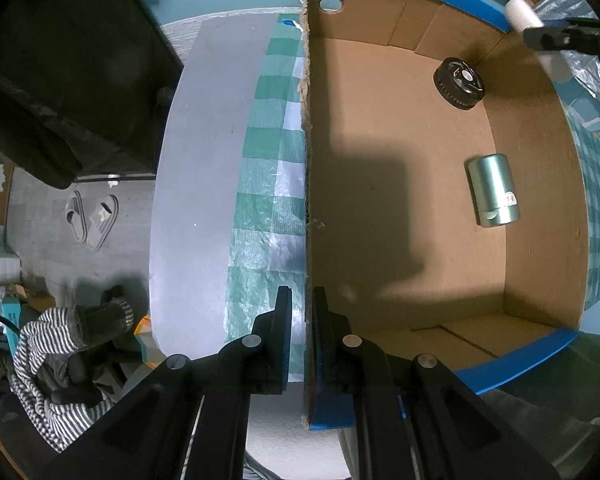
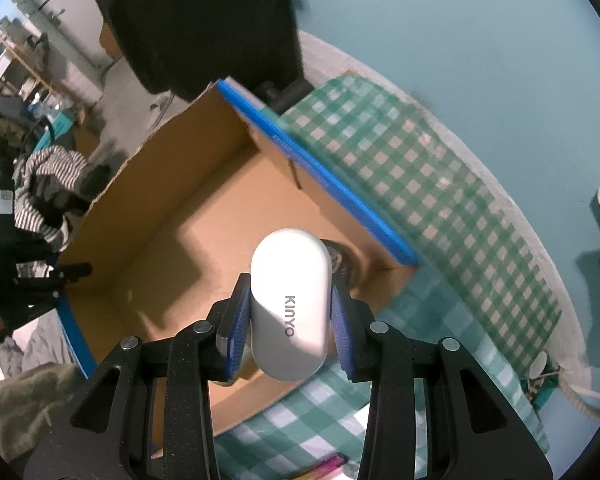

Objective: Organize rigid objects
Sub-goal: 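Carry the white KINYO case with the right gripper into the box and release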

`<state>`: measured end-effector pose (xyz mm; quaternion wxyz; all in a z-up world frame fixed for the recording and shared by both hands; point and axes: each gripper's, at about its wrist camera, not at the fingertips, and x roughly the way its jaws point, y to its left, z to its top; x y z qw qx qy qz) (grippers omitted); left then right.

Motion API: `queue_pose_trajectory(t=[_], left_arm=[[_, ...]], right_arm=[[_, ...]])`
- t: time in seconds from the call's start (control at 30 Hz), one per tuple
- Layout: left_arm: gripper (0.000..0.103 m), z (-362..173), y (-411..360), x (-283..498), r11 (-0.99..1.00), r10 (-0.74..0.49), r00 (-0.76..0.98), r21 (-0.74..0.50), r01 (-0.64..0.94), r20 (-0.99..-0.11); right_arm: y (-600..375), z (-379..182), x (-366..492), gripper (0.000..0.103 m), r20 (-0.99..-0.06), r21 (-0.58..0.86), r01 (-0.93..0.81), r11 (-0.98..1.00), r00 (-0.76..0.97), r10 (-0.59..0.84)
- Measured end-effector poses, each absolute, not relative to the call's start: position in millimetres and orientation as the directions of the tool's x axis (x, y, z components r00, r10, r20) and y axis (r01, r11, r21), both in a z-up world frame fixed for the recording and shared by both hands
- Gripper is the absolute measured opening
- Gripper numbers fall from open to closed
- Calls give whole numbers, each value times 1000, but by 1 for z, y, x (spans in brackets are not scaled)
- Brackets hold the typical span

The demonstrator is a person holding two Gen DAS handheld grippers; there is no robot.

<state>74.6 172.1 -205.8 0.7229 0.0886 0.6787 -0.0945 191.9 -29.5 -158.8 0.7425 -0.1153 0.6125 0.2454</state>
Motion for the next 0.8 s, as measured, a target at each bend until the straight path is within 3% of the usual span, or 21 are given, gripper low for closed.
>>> queue_pose_trajectory(t=[0.33, 0.8], left_arm=[[9, -206, 171, 79, 968, -13, 59, 2, 251, -998], [9, -206, 171, 78, 966, -11, 54, 3, 260, -998]], right_arm=[[-20, -189, 188, 37, -980, 127, -510, 851, 67, 187], [-27, -184, 191, 37, -974, 142, -473, 870, 91, 208]])
